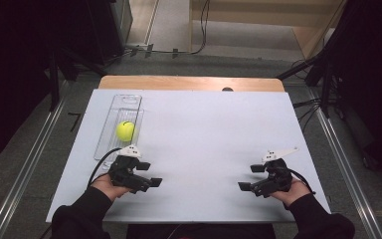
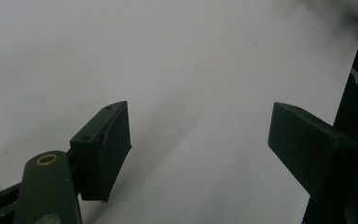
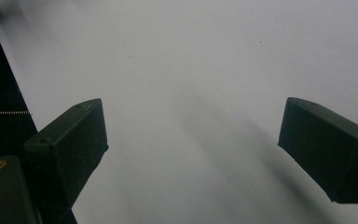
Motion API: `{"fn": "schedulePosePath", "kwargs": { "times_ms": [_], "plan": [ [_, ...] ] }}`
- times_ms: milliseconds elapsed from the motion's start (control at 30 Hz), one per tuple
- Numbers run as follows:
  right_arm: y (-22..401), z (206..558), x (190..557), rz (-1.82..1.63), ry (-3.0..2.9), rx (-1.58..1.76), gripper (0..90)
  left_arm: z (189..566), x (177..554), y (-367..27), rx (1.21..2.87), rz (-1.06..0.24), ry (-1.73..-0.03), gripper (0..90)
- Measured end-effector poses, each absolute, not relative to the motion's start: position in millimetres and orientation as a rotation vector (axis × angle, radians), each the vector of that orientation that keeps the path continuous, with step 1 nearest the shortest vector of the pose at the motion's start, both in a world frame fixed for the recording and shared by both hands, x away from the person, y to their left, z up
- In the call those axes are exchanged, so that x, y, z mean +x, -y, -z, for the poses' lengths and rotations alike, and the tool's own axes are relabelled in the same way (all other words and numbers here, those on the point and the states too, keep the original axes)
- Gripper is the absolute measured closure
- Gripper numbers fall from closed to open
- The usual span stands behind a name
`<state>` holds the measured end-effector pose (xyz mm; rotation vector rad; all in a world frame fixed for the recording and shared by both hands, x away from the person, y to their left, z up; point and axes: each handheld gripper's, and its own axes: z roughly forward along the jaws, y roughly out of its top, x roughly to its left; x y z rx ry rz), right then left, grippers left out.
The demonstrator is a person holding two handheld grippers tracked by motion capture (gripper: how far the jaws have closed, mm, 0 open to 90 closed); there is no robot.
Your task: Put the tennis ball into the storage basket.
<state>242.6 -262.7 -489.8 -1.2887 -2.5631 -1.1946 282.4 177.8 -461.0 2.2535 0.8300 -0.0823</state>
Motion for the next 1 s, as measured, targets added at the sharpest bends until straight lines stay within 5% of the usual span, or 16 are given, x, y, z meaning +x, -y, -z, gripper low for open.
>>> {"fn": "schedulePosePath", "kwargs": {
  "times_ms": [1000],
  "plan": [
    [262.6,489.9,242.4,1.194,2.564,-1.29,6.2,463.6,272.3,-196.9,2.261,0.065,-0.857,21.8]
  ]
}}
